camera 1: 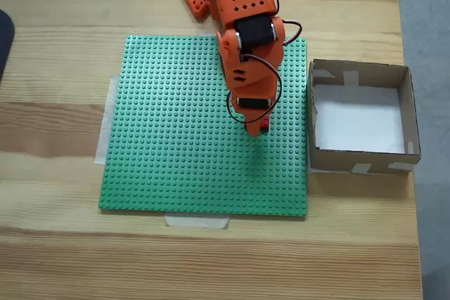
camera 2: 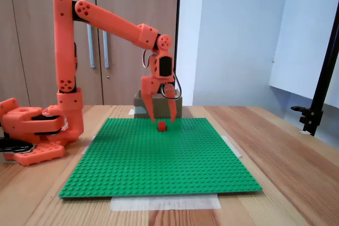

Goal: Pick the red lego block and put it in the box.

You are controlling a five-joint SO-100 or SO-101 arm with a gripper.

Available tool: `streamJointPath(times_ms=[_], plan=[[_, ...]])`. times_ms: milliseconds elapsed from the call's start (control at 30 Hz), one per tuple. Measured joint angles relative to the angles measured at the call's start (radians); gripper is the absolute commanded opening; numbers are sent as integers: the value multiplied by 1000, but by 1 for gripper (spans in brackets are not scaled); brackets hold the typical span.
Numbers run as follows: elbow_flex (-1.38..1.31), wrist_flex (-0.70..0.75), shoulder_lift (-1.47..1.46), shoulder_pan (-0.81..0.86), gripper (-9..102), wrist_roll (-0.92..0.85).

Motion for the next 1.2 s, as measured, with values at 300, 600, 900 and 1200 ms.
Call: streamJointPath(times_ms=[300,600,900,1200], plan=[[35,-49,0,0,26,0],[49,-84,-2,0,26,-2],[81,-107,-2,0,25,-3],[84,-143,-2,0,21,-29]])
